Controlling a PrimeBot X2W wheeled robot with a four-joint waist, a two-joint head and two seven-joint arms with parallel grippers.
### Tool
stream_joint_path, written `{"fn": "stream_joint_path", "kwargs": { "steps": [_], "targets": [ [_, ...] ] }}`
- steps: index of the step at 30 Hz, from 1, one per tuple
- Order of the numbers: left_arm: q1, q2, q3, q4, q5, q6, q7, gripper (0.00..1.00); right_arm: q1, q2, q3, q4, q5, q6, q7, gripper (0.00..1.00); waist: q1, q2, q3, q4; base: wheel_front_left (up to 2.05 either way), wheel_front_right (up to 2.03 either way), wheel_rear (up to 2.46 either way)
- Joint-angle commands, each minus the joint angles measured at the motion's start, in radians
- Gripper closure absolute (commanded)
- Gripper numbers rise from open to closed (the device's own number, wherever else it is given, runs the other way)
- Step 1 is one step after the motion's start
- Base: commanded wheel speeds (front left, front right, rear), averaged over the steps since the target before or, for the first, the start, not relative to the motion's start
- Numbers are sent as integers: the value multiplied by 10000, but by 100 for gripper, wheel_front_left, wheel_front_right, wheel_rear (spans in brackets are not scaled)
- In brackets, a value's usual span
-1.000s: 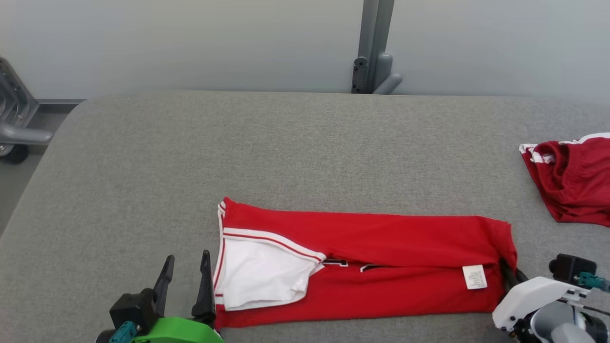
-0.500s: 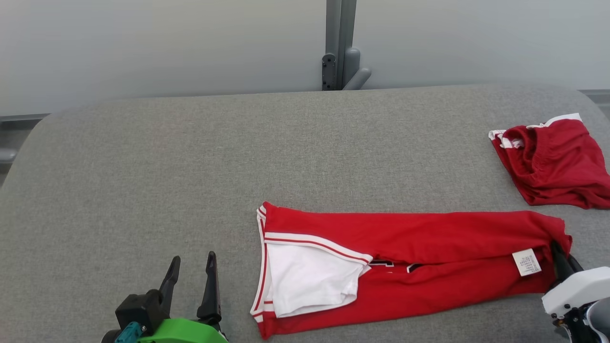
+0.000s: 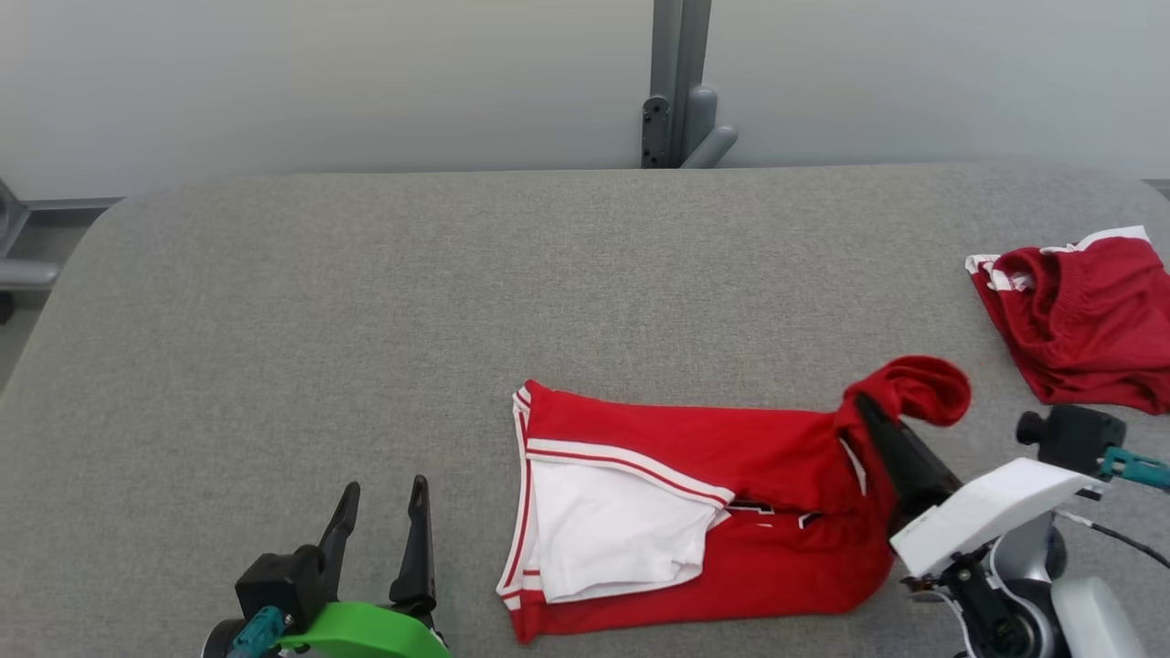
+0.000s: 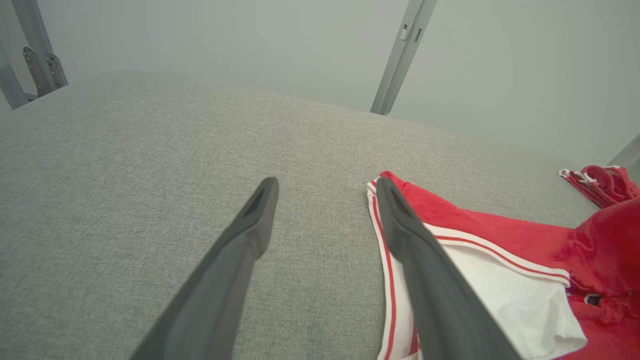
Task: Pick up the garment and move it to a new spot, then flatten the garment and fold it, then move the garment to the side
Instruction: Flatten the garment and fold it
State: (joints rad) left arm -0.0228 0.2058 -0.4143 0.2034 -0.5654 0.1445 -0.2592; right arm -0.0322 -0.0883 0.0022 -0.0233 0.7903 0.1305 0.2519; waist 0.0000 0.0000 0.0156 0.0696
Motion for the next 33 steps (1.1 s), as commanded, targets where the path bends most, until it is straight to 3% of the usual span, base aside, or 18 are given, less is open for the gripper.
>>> {"fn": "stream_joint_path", "kwargs": {
  "steps": [1, 12, 18, 27, 28, 30, 32, 33],
  "targets": [
    [-164, 23, -26, 33, 33, -37, -7, 0, 31, 53, 132, -84, 85, 1, 39, 100, 0, 0, 8, 155, 0, 0, 0],
    [-412, -128, -216, 171, 66, -95, 29, 0, -704, 365, 2423, 880, 697, 1, -511, 100, 0, 0, 109, 948, 0, 0, 0],
    [-535, -235, -260, 256, 82, -141, 0, 0, -1576, 368, 3568, 2334, 1122, 1, -1224, 100, 0, 0, 253, 1425, 0, 0, 0],
    [-672, -377, -247, 446, 129, -258, -44, 0, -2680, 365, 4457, 4497, 1094, 1, -1955, 100, 0, 0, 389, 1918, 0, 0, 0],
    [-683, -396, -244, 462, 142, -274, -49, 0, -2776, 365, 4560, 4691, 1095, 1, -2039, 96, 0, 0, 396, 1968, 0, 0, 0],
    [-687, -433, -248, 487, 160, -282, -55, 0, -2953, 369, 4845, 5012, 1231, 1, -2142, 61, 0, 0, 398, 2043, 0, 0, 0],
    [-665, -441, -231, 518, 173, -286, -62, 0, -3110, 363, 5133, 5233, 1382, 1, -2259, 52, 0, 0, 383, 2100, 0, 0, 0],
    [-660, -450, -227, 526, 184, -292, -65, 0, -3176, 364, 5279, 5333, 1445, 1, -2302, 29, 0, 0, 374, 2121, 0, 0, 0]
  ]
}}
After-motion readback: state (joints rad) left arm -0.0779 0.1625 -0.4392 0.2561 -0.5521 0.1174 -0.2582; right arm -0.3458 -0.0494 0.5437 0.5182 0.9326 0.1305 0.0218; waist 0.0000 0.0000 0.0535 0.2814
